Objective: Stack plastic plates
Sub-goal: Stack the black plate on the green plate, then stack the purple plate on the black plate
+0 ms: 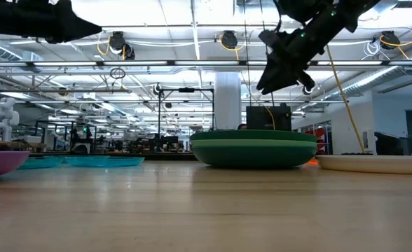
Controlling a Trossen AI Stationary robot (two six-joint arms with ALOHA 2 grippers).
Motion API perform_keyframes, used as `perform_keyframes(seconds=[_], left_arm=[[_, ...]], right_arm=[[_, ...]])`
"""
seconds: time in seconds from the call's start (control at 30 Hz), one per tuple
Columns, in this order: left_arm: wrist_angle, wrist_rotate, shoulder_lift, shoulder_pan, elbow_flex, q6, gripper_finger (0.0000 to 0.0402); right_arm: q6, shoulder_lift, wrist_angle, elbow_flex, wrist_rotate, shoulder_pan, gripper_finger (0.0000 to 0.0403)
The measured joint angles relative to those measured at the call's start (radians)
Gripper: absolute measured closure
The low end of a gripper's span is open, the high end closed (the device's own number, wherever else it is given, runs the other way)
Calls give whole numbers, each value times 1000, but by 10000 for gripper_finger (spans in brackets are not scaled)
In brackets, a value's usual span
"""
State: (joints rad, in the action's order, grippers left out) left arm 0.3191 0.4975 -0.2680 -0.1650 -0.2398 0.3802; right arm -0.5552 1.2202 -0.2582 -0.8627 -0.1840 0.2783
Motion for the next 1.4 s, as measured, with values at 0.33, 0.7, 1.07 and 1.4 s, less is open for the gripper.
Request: perform_keyframes(seconds=[0.33, 0.7, 1.07, 1.4], left_arm=[[-3, -1, 0, 0, 0, -1, 330], [-4, -1, 0, 0, 0, 3, 330], [-4, -1, 0, 0, 0, 3, 330], [-5, -1, 0, 0, 0, 3, 330]], right_arm=[[1, 212, 74, 1, -2, -53, 310], [8, 365, 128, 1, -2, -53, 310], [19, 446, 168, -1, -86, -49, 310], [55, 347, 161, 3, -77, -49, 310]])
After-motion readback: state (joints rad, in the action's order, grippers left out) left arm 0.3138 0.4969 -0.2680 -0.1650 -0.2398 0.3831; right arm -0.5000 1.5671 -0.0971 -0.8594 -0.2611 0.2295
